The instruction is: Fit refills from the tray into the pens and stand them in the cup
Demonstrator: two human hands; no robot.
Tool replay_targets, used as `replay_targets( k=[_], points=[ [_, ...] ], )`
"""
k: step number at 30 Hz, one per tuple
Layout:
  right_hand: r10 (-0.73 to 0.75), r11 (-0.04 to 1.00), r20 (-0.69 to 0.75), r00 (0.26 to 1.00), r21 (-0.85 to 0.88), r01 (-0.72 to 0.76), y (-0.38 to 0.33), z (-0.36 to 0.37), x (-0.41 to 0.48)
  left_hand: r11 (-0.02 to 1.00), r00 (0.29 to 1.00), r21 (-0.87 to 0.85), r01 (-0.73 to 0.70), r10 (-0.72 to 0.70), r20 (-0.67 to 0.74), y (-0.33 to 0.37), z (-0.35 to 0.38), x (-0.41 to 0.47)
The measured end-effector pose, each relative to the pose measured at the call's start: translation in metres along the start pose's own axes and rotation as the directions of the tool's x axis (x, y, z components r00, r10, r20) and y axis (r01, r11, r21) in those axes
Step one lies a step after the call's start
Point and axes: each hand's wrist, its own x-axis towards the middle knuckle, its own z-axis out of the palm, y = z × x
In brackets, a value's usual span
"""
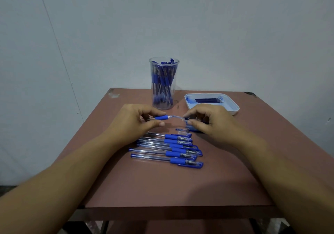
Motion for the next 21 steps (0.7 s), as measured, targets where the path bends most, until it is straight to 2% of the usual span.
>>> replay_targets(
  k=[4, 9, 16, 21],
  points=[
    [-0.021, 0.999, -0.009, 1.000, -0.050, 0.020, -0.001, 0.003, 0.000, 0.999, 1.000, 0.035, 0.000, 0.000, 0.020, -0.003, -0.001, 0.000],
    [-0.091, 0.981, -0.009, 0.996, -0.175, 0.088, -0.003, 0.004, -0.001, 0.986, 0.996, 0.160, -0.050, 0.038, 0.075, -0.006, -0.005, -0.001],
    [-0.204, 0.954, -0.027, 0.979, -0.230, 0.193, -0.011, 0.012, 0.000, 0.991, 0.996, 0.123, -0.050, 0.040, 0.085, -0.001, 0.002, 0.000],
    [-0.144, 0.973, -0.045, 0.989, -0.188, 0.133, -0.006, 0.007, 0.003, 0.995, 0.998, 0.091, -0.037, 0.033, 0.049, -0.001, 0.001, 0.000]
  ],
)
